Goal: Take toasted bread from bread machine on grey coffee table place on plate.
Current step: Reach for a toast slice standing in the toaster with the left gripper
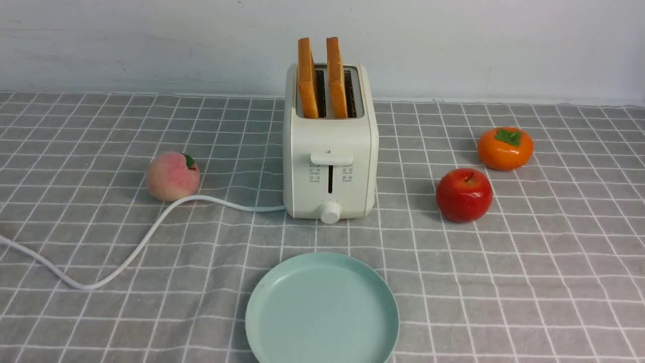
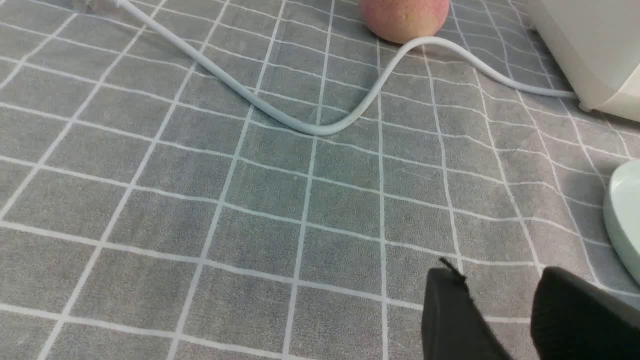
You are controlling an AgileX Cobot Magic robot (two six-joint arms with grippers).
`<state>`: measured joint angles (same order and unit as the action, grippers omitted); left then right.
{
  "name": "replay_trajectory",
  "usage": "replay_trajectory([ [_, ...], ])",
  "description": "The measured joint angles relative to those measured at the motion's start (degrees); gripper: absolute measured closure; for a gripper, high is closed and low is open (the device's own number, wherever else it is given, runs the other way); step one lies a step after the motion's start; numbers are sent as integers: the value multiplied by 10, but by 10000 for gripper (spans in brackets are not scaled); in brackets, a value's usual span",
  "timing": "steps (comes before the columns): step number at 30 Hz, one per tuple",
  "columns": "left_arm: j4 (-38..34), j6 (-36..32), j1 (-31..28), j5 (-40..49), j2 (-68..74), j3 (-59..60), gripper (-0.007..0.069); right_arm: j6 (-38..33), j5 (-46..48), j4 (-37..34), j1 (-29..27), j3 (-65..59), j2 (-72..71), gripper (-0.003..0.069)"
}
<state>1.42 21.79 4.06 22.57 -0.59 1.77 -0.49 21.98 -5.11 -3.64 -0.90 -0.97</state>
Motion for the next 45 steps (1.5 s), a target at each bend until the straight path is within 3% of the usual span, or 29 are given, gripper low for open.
replay_trajectory([
  [16, 22, 0, 0, -17, 0, 0, 384, 0, 0, 0, 0, 0, 0, 419],
  [25, -67, 11, 0, -168, 0, 0, 384, 0, 0, 0, 0, 0, 0, 419],
  [31, -90, 13, 0, -239, 0, 0, 384, 0, -1, -4, 0, 0, 0, 419],
  [38, -136, 27, 0, -295, 0, 0, 407, 26, -96, -202, 0, -5, 0, 419],
  [41, -169, 68, 0, -393, 0, 0, 502, 42, -177, -345, 0, -5, 0, 419],
  [43, -176, 88, 0, -450, 0, -1, 595, 42, -209, -403, 0, -5, 0, 419],
  [45, -179, 103, 0, -463, 0, -13, 638, 42, -225, -448, 0, -5, 0, 419],
])
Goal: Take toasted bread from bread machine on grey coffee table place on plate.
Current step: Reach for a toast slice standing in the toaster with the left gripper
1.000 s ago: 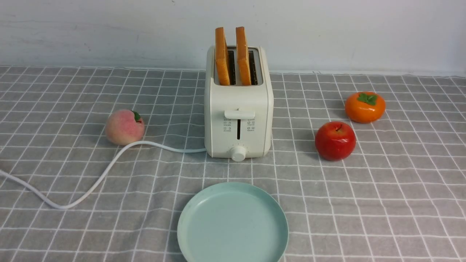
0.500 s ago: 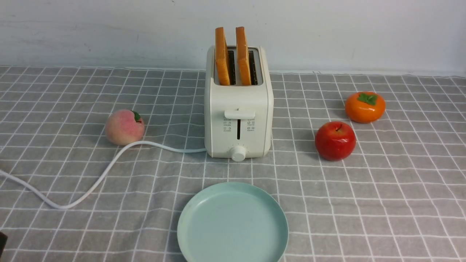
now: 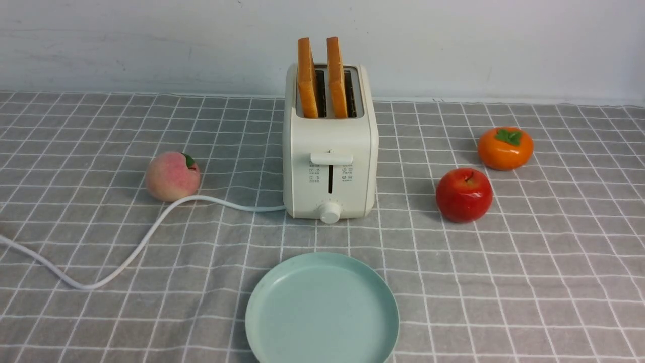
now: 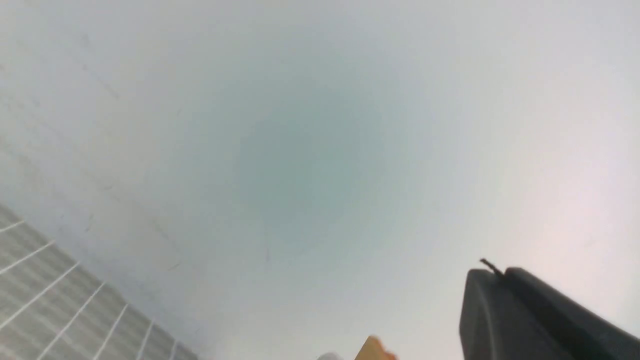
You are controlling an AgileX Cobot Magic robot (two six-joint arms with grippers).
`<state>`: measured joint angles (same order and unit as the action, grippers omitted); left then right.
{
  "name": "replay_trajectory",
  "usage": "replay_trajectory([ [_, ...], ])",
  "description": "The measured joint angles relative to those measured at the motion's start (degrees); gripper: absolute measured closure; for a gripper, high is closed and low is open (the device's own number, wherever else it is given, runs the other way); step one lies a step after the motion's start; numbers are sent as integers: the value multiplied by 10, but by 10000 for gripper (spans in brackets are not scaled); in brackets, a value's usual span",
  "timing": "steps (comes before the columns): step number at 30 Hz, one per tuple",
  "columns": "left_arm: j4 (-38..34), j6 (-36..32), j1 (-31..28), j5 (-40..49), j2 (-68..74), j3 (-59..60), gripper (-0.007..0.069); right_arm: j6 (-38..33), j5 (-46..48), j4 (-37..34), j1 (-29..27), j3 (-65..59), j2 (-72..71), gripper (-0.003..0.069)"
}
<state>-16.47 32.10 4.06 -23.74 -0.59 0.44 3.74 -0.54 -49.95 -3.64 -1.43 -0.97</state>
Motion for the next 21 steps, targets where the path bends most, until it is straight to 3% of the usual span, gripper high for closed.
replay_trajectory([
  [3, -1, 9, 0, 18, 0, -40, 638, -1, -10, -22, 0, 0, 0, 419],
  [7, -1, 4, 0, 167, 24, -171, 638, -2, 20, -45, 0, 22, 0, 438],
  [11, 13, -48, 0, 414, 143, -331, 638, -46, 166, -13, 0, 160, 34, 532],
  [13, 16, -69, 0, 492, 192, -374, 638, -64, 224, 2, 0, 213, 65, 578],
  [15, 12, -121, 0, 644, 300, -456, 638, -79, 335, 49, 0, 319, 152, 663],
  [18, -10, -174, 0, 742, 431, -525, 638, -85, 481, 118, 0, 431, 276, 675],
  [21, -43, -236, 0, 779, 537, -578, 638, -87, 588, 177, 0, 497, 370, 671],
])
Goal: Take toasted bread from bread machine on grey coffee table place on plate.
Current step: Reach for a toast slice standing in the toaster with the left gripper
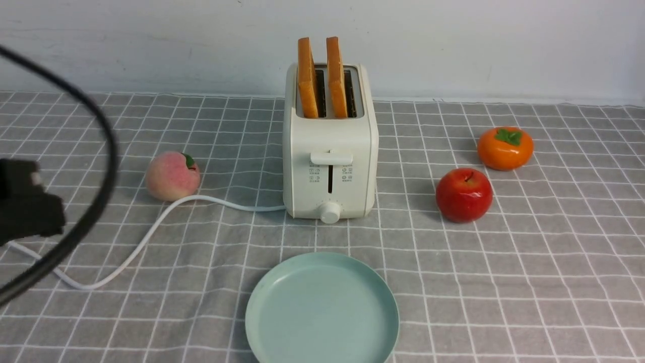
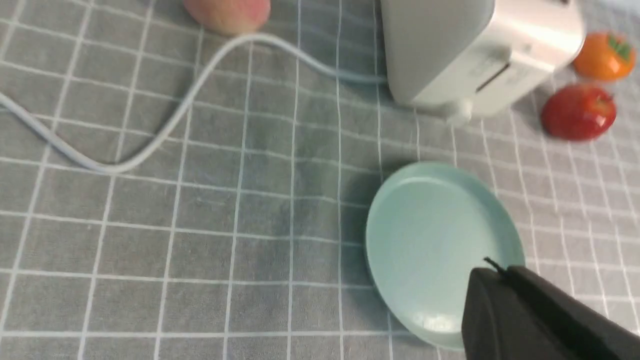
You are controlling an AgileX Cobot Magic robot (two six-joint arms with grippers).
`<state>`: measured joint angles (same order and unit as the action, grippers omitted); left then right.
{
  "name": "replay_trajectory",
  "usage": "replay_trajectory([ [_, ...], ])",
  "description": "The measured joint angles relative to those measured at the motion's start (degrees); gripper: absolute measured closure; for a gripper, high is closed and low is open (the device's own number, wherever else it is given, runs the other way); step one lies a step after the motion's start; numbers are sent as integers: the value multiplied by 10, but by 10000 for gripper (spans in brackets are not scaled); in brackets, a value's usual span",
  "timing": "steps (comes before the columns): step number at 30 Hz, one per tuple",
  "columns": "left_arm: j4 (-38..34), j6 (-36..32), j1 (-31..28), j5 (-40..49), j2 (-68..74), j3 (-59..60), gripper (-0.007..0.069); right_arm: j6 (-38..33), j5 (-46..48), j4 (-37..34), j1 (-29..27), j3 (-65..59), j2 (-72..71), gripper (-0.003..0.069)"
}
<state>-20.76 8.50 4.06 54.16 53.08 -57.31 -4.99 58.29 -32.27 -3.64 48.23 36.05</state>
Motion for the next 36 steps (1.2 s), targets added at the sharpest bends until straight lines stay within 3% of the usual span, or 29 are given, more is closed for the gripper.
replay_trajectory([
  [5, -46, -71, 25, 0, 134, -89, 638, -30, 48, 41, 0, 17, 58, 667],
  [15, 2, -52, 114, -65, 392, -347, 638, -41, 15, 42, 0, 17, 58, 661],
  [19, 8, -52, 130, -80, 483, -444, 587, -41, 11, 42, 0, 17, 58, 659],
  [23, 17, -52, 145, -89, 600, -565, 361, -40, 11, 40, 0, 17, 58, 657],
  [30, 32, -49, 145, -119, 678, -615, 97, -26, 11, 40, 0, 17, 58, 654],
  [33, 32, -49, 145, -138, 689, -616, 90, -26, 11, 40, 0, 17, 58, 652],
  [36, 35, -49, 145, -144, 696, -616, 248, -26, 11, 38, 0, 17, 58, 647],
])
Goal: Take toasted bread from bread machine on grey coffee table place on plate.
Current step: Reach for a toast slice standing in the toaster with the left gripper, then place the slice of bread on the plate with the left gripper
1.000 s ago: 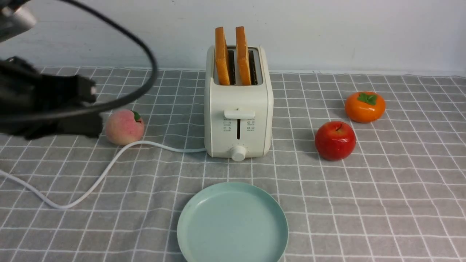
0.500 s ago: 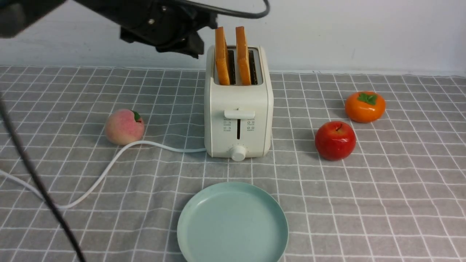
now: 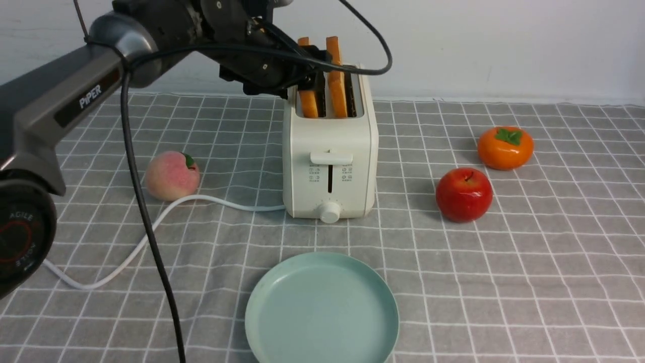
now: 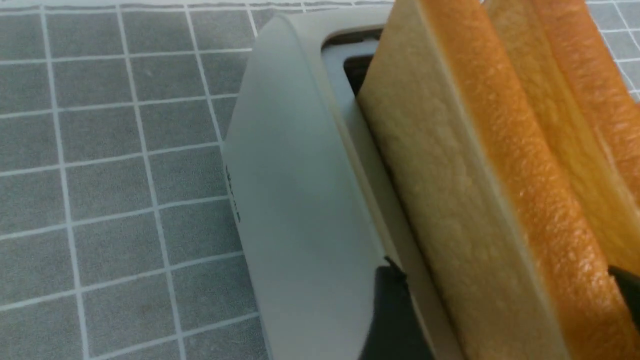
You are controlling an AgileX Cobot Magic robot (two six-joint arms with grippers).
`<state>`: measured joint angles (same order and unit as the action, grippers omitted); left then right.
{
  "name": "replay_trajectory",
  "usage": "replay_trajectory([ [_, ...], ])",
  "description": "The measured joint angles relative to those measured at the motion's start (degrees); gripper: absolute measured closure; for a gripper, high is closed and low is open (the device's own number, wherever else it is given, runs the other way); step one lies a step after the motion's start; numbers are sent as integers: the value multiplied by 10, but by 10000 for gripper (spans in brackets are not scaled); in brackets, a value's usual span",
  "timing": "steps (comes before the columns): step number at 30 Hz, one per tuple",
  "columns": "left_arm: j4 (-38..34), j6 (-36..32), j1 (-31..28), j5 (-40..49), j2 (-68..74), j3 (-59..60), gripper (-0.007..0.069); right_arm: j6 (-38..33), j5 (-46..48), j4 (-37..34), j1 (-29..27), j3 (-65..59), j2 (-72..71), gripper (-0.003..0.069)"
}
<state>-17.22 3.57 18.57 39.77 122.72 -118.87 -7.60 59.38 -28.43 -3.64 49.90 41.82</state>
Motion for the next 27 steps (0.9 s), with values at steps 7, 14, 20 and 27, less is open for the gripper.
replay_trajectory([
  [7, 26, 0, 1, 14, -54, 0, 533, 1, 0, 0, 0, 0, 0, 644],
  [14, 116, 14, -1, 88, -177, -7, 529, 1, -7, 2, 0, 0, 0, 637],
  [20, 142, 68, -16, 182, -297, 37, 529, 0, -14, -1, 0, 0, 0, 633],
  [27, 3, 33, 23, 83, -454, 384, 529, 0, -14, -7, 0, 0, 0, 625],
])
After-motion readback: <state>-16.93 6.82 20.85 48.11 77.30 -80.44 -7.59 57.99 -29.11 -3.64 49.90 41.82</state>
